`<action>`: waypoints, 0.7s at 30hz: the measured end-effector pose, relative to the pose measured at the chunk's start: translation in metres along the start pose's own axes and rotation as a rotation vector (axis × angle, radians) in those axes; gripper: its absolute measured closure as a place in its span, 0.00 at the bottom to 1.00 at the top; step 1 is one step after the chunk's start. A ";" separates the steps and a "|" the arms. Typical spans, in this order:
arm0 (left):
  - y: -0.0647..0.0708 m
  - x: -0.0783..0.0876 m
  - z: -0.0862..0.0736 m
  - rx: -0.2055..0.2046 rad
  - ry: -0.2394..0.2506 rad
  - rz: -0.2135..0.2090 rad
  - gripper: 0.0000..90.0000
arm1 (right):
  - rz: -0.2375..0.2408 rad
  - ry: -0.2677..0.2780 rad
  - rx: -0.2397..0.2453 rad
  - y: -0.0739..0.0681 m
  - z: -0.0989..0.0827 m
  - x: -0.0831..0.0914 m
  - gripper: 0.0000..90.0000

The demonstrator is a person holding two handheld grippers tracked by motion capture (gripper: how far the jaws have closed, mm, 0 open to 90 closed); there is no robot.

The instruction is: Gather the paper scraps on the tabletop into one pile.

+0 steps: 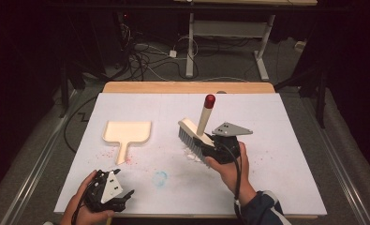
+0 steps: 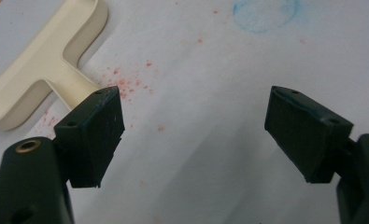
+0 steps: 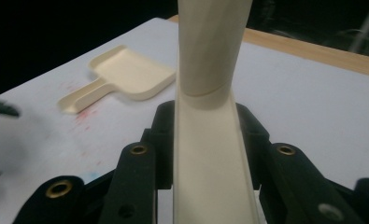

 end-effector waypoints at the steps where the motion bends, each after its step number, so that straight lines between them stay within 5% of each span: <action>1: 0.000 0.000 0.000 0.000 0.000 0.000 0.21 | 0.039 0.004 0.025 -0.001 -0.003 0.003 0.75; 6: 0.001 -0.001 0.001 -0.003 -0.003 0.002 0.21 | 0.223 -0.032 0.243 -0.006 -0.024 0.011 0.75; 8: 0.001 -0.001 0.001 -0.002 -0.004 0.001 0.21 | 0.315 -0.057 0.294 -0.007 -0.034 0.013 0.75; 10: 0.001 -0.002 0.001 -0.003 -0.005 0.000 0.21 | 0.358 -0.085 0.319 -0.002 -0.044 0.011 0.75; 13: 0.001 -0.002 0.001 -0.003 -0.004 -0.001 0.21 | 0.365 -0.133 0.368 0.010 -0.056 0.004 0.75; 21: 0.001 -0.003 0.001 -0.006 -0.011 -0.006 0.21 | 0.309 -0.090 0.288 0.046 -0.051 -0.011 0.75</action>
Point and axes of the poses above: each handheld gripper's, and its own axes: x roughly backward along the jaws, z roughly out of its top, y roughly to its right, the point moved 6 cm from there along -x, roughly forward along the jaws, and after that the axes turned 3 degrees about y, right-handed, at the moved point
